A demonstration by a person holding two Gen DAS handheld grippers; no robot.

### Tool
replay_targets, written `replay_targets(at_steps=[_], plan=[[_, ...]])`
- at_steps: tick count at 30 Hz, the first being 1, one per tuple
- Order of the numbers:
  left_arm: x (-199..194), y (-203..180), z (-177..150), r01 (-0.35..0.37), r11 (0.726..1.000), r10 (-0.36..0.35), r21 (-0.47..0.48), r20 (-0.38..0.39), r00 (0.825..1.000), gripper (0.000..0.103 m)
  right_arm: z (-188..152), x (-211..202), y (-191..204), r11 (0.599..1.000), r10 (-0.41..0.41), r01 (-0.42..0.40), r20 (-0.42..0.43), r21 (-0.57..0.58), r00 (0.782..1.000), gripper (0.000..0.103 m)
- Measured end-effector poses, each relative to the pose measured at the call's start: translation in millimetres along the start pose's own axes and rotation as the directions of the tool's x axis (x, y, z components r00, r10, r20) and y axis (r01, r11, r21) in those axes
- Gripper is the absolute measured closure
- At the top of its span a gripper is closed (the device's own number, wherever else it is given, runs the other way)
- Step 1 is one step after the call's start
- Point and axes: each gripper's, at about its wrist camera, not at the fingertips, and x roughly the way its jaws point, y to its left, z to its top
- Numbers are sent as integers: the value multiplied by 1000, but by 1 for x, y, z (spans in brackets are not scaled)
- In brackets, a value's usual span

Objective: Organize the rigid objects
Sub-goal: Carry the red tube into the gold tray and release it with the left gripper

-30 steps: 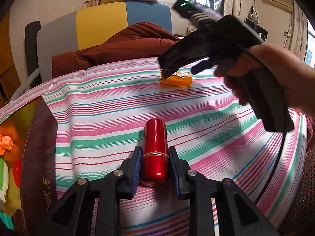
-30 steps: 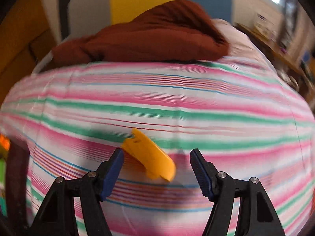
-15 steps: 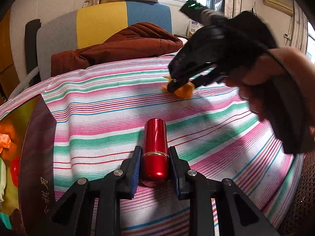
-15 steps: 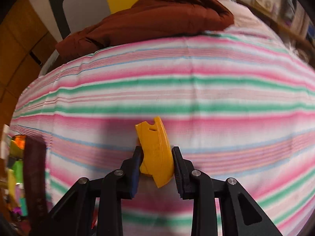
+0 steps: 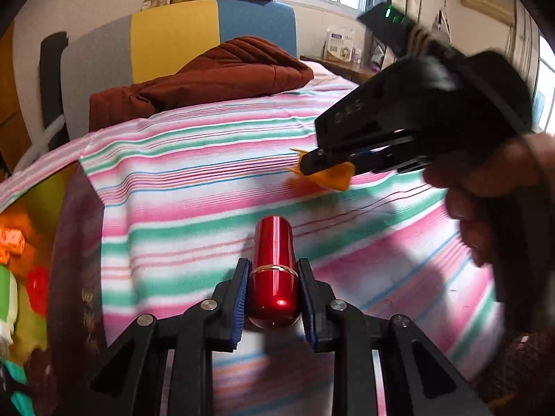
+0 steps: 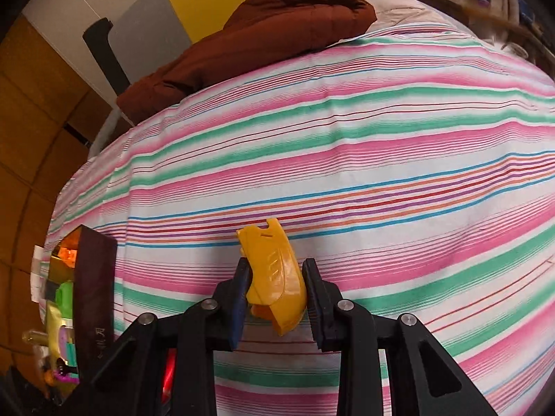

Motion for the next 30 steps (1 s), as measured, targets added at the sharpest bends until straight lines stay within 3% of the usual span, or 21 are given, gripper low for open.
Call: replay_targets(at_steps=[6, 13, 23, 27, 30], plan=[[-41, -12, -1, 29, 999, -28, -16, 85, 996, 77, -3, 2, 7, 1000, 1, -2, -9, -29, 1000, 73], [-70, -6, -15, 37, 997, -30, -71, 98, 995, 77, -2, 2, 9, 999, 4, -4, -5, -41, 1000, 73], [-124, 43, -12, 37, 973, 11, -228, 202, 979, 77, -3, -2, 11, 999, 8, -8, 5, -48, 1000, 73], [-138, 82, -7, 3, 949, 74, -314, 234, 969, 77, -4, -3, 13, 998, 5, -4, 10, -56, 1000, 73], [-141, 114, -8, -32, 921, 125, -388, 217, 968, 77, -4, -3, 13, 998, 2, -1, 12, -58, 1000, 73]])
